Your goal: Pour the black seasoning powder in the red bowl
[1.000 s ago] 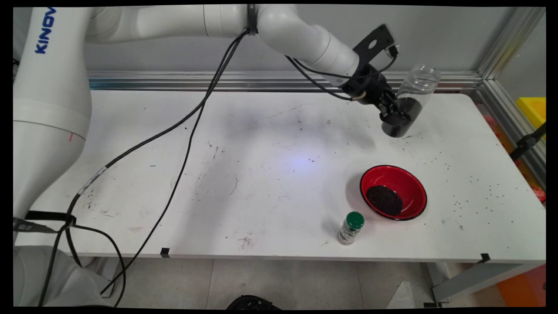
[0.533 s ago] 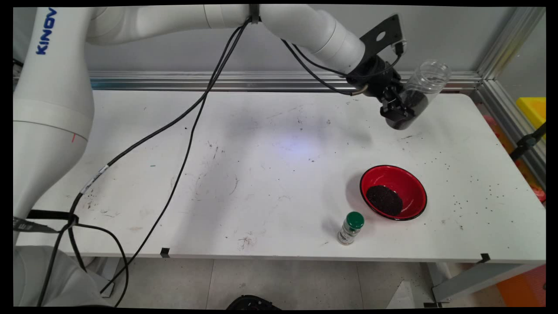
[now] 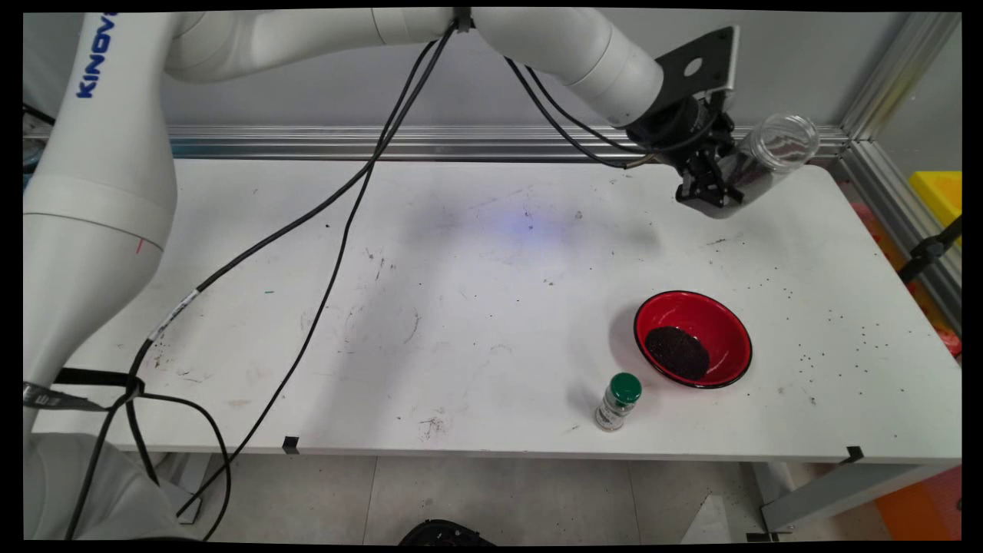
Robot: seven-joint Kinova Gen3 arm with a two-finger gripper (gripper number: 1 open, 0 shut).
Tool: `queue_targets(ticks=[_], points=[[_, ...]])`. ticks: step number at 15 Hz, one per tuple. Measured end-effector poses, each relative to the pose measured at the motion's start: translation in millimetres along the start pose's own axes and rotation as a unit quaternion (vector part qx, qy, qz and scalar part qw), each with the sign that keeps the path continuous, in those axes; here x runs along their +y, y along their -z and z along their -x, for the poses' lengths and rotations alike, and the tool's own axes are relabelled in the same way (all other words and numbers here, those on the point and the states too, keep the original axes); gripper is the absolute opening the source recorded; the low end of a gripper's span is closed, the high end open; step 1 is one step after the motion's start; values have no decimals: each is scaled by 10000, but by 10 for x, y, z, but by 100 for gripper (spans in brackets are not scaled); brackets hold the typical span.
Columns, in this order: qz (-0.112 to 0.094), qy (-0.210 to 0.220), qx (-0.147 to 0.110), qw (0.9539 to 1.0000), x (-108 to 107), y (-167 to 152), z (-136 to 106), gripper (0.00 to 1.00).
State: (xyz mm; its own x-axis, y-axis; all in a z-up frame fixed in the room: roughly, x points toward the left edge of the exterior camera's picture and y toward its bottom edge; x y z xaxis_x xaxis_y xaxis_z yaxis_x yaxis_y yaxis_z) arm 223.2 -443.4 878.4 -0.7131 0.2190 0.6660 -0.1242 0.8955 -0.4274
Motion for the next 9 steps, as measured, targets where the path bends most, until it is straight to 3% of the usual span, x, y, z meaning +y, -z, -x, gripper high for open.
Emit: queue_targets(ticks=[5, 9], points=[[6, -833, 4, 9965, 65, -39, -67, 0], [1, -1678, -8, 9858, 144, -101, -105, 0]])
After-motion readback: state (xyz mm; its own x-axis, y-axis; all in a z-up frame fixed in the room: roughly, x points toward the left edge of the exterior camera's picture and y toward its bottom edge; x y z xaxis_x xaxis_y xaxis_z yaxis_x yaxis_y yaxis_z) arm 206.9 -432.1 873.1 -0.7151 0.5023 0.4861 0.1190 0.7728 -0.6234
